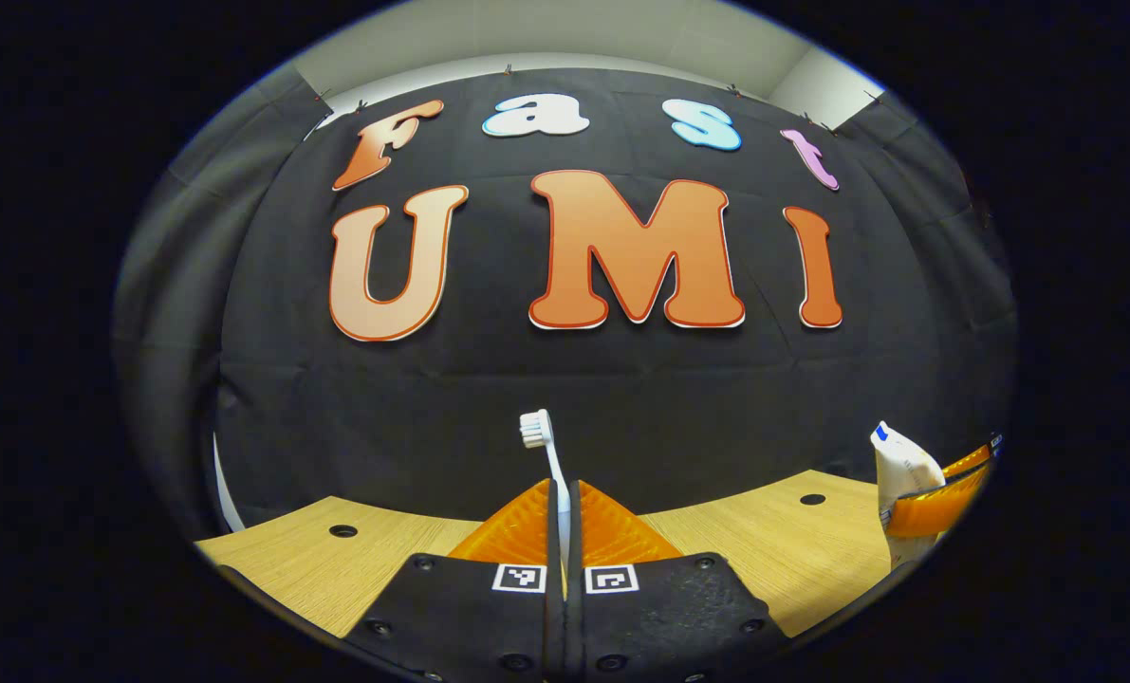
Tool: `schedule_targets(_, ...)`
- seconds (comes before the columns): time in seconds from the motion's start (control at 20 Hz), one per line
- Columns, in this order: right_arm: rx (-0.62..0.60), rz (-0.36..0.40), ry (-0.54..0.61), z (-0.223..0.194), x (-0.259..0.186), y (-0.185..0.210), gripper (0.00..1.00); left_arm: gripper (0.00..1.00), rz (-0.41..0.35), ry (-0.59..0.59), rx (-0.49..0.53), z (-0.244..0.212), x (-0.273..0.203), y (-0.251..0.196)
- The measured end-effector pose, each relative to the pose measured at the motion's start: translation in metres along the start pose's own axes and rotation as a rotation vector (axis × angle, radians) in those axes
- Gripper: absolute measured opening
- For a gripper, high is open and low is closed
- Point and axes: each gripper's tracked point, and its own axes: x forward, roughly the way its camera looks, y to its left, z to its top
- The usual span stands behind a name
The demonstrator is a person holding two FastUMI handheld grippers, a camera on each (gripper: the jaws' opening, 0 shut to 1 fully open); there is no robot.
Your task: Put the toothbrush and toothpaste on the desktop into the cup, then pick up the cup and place it on the coaster on the desktop.
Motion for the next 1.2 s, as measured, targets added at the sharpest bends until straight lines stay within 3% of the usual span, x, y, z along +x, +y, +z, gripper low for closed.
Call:
schedule_targets(0.3,-0.006,-0.012,-0.017,-0.001,0.006,-0.003,0.05,0.01,-0.007,0.001,-0.016,-0.025,0.026,-0.003)
schedule_targets(0.8,0.018,0.006,-0.036,0.011,0.036,0.004,0.05,0.01,-0.005,0.108,-0.057,-0.088,0.041,0.002)
schedule_targets(1.2,0.039,-0.007,-0.038,0.011,0.037,-0.006,0.05,0.01,-0.044,0.125,-0.054,-0.093,0.038,-0.007)
